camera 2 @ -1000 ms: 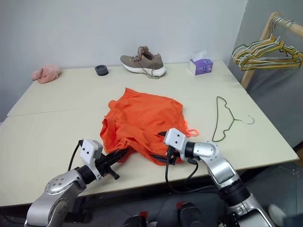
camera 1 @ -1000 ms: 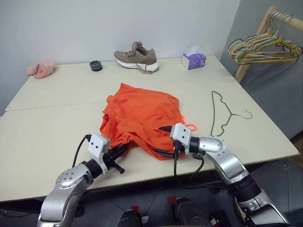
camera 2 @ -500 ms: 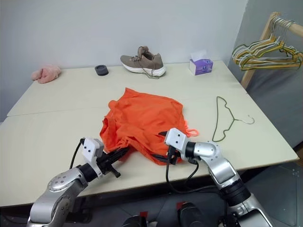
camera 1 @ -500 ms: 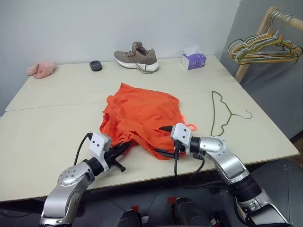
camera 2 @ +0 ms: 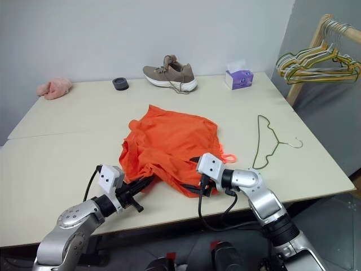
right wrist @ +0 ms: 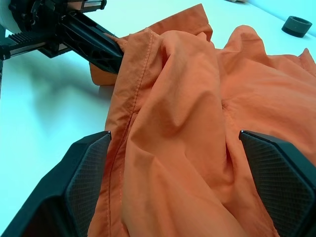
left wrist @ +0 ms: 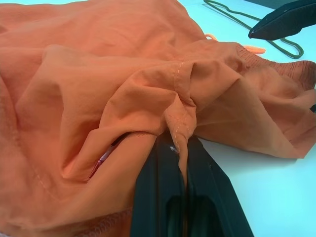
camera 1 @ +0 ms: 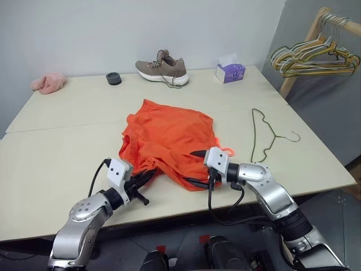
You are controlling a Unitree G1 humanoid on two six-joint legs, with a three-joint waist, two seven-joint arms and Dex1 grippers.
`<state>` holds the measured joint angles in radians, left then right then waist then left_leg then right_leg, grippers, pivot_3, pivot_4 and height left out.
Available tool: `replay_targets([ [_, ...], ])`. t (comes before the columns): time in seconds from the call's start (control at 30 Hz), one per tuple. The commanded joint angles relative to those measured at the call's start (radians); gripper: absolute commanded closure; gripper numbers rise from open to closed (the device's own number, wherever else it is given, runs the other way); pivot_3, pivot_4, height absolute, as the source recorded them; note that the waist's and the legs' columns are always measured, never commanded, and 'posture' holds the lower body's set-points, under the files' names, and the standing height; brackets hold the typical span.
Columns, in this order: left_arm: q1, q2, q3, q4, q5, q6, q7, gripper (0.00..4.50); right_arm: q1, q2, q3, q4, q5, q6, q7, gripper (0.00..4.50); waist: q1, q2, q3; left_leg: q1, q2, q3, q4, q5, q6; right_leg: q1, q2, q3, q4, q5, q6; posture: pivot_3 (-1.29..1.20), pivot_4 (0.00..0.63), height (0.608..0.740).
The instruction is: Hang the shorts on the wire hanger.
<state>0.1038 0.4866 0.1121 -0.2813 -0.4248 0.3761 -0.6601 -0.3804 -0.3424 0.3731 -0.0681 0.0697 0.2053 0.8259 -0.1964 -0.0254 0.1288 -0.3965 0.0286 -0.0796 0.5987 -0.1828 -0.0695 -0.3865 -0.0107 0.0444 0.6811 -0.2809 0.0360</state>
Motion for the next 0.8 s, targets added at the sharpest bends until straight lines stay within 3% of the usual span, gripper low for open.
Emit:
replay_targets([
  [0.03, -0.007, -0.002, -0.002, -0.016, 0.006, -0.023, -0.004, 4.11, -0.013, 0.003, -0.016, -0.024, 0.004, -0.017, -0.002, 0.05, 0.0, 0.0, 0.0, 0.0, 0.0, 0.0, 0.0, 0.0, 0.0, 0.0, 0.0, 0.0, 0.0, 0.0, 0.0, -0.18, 0.058, 0.74],
  [0.8, -0.013, -0.002, -0.008, -0.014, 0.012, -0.028, -0.008, 4.11, -0.014, 0.003, -0.02, -0.019, 0.003, -0.019, -0.007, 0.05, 0.0, 0.0, 0.0, 0.0, 0.0, 0.0, 0.0, 0.0, 0.0, 0.0, 0.0, 0.0, 0.0, 0.001, 0.001, -0.18, 0.056, 0.74],
])
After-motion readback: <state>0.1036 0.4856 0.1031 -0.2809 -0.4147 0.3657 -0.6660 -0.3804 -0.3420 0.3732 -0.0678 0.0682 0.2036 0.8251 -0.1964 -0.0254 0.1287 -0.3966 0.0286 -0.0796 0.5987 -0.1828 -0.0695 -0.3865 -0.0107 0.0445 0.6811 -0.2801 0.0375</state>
